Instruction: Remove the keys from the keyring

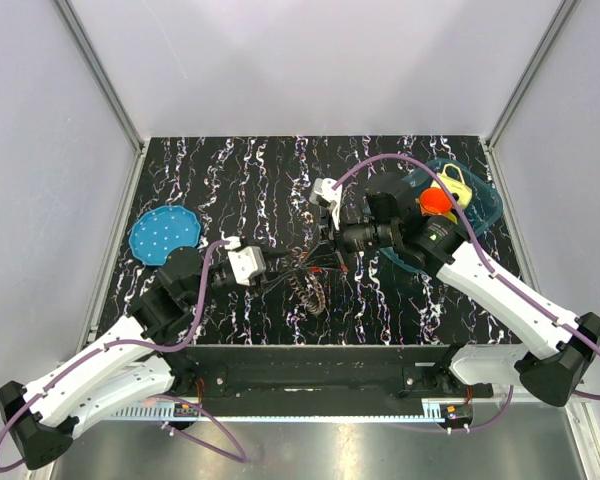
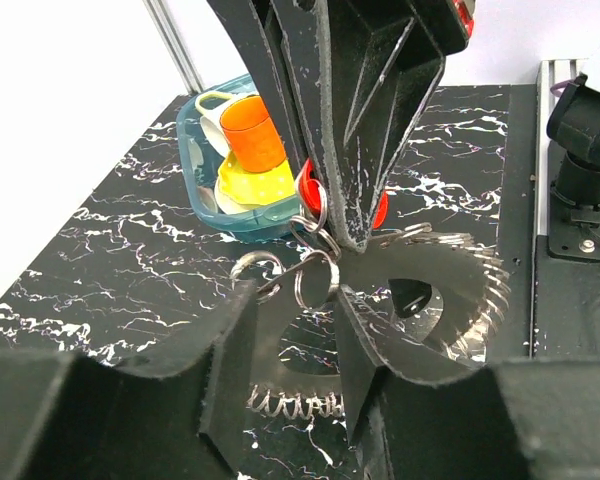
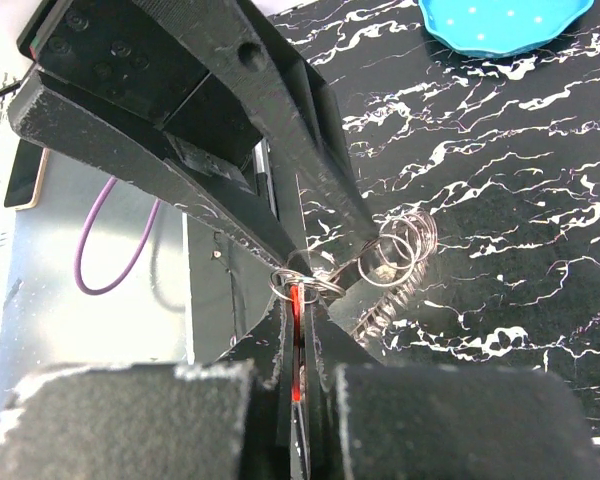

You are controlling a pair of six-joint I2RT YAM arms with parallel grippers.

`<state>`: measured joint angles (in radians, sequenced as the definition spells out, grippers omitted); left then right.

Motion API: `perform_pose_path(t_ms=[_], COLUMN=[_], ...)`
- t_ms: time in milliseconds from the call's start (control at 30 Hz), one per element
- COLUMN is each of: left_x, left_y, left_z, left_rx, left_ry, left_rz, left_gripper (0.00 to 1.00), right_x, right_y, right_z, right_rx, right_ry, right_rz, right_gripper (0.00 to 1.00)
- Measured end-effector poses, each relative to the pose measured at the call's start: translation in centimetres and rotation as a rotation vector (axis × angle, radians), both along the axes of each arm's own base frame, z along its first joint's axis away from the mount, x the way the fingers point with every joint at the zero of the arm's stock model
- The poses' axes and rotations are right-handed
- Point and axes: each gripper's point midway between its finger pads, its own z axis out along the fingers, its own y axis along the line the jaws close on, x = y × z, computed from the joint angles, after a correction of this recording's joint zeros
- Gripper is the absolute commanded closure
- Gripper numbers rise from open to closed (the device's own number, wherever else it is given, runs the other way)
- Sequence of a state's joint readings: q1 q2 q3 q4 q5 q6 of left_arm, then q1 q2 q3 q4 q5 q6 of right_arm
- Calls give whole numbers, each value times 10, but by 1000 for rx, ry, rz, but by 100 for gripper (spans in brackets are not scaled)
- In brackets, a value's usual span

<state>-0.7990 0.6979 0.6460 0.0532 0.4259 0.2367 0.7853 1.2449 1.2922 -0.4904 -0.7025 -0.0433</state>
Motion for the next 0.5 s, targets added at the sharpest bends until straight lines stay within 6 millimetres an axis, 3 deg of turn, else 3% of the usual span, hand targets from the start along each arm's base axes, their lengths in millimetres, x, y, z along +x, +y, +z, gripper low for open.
perform_pose_path(t_ms=[200, 300, 500], left_x=[0, 0, 0], left_y=[0, 0, 0], left_z=[-1, -1, 0], left_rx=[2, 0, -10], left_ry=[2, 7, 47], left_rz=[2, 2, 11], left_gripper=[94, 100, 100], right_x=[1, 2, 2], right_y=[1, 2, 0], right_z=[-2, -5, -8], right_rx=[-5, -11, -28], right_ry=[4, 10, 2], right_rz=[0, 0, 4], right_gripper=[100, 100, 100])
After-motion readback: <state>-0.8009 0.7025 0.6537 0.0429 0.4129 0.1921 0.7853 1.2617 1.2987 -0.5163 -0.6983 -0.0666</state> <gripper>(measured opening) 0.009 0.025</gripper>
